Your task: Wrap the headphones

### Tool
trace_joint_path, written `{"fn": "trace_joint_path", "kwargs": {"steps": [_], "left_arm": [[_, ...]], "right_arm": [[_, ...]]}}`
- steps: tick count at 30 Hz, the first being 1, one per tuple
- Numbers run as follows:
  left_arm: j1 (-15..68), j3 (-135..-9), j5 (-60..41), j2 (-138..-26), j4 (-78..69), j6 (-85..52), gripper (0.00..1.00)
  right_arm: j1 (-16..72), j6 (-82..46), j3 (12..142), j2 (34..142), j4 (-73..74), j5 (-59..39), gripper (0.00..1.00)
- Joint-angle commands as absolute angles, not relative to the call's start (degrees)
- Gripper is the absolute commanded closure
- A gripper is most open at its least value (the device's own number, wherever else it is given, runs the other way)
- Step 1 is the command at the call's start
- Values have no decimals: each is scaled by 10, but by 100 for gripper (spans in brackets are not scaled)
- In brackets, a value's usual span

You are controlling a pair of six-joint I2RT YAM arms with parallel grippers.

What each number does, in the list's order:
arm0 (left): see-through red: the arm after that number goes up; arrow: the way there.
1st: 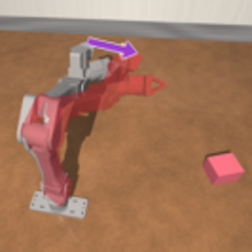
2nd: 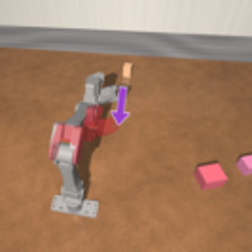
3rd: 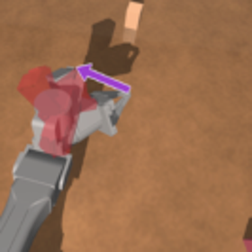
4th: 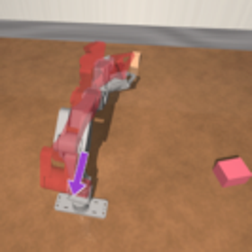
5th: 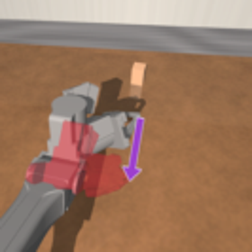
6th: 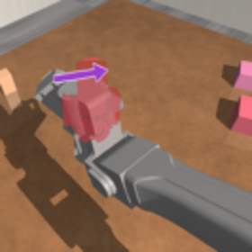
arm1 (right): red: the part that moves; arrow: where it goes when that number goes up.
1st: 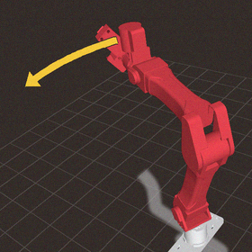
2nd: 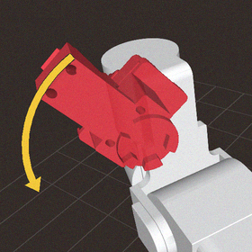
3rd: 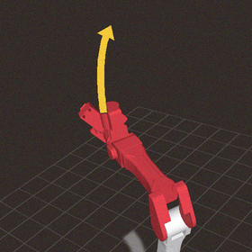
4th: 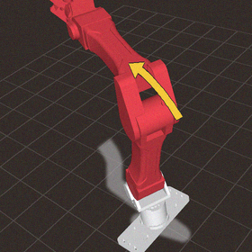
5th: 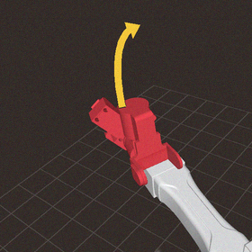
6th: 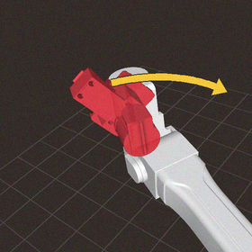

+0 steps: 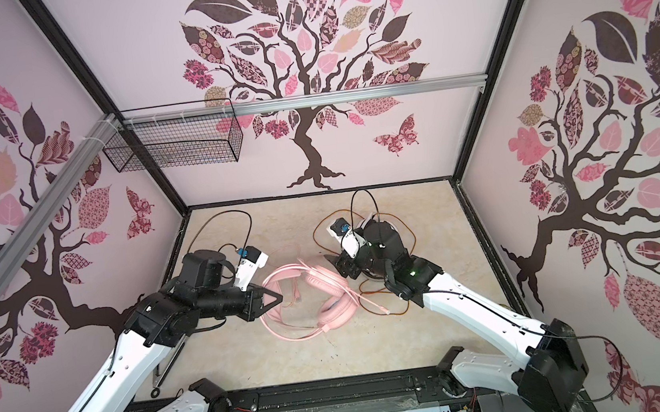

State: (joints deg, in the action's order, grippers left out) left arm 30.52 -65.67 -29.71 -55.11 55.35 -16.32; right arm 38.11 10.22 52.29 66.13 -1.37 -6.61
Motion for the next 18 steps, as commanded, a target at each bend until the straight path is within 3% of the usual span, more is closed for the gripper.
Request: {"fn": "trace_joint_path", "kwargs": {"steps": [1,4,9,18], "left_arm": [[278,-713,-359,-542,468,-199,100],[266,-743,-338,-547,464,-207,100],[264,-808,-306,-567,465,-212,100],[264,-891,-209,-573,437,-239,100]], "right_arm": [[381,50,497,642,11,-55,20],[359,-12,454,630,48,-37,18],[270,-166,362,629,168,-178,20],[296,-294,269,761,486,-320,22]]}}
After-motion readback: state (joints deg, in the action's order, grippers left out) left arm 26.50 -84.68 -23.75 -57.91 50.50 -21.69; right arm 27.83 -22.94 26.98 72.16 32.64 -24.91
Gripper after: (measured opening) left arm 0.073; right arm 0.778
